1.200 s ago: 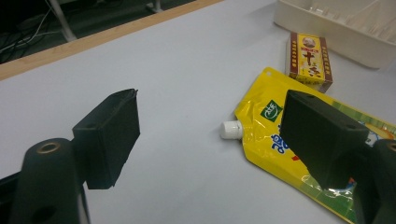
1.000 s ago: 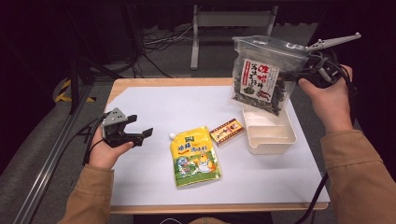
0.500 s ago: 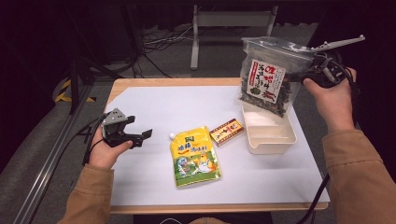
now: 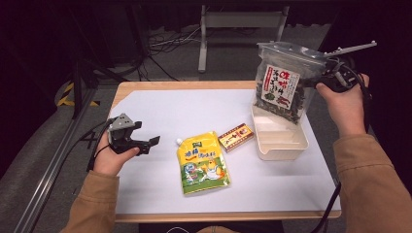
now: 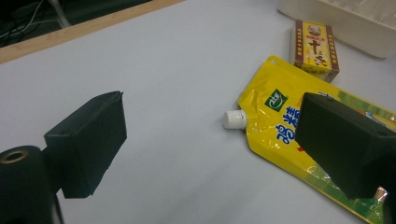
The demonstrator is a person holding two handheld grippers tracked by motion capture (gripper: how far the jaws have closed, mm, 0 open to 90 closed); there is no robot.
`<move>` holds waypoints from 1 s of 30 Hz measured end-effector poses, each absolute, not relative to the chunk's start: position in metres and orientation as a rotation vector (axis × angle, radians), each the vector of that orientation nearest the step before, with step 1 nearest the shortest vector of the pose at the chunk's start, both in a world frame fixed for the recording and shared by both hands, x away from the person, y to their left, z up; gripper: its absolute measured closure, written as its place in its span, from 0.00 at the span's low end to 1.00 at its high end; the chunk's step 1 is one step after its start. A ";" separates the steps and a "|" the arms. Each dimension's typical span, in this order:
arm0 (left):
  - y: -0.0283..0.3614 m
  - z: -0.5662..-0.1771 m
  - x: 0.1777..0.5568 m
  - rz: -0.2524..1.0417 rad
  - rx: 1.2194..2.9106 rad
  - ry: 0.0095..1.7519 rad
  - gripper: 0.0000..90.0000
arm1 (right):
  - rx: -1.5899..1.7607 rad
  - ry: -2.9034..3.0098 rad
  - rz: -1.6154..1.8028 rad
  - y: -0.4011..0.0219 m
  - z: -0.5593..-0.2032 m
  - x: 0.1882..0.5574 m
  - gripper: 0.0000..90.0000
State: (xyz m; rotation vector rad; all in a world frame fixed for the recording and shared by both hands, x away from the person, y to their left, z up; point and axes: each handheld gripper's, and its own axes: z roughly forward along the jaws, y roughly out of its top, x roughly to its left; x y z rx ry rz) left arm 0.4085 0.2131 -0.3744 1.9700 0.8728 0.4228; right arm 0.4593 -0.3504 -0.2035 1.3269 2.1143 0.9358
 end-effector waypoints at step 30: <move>0.209 -0.377 0.409 0.418 1.995 0.870 0.10 | 1.313 2.111 0.870 -0.349 -0.247 0.475 0.93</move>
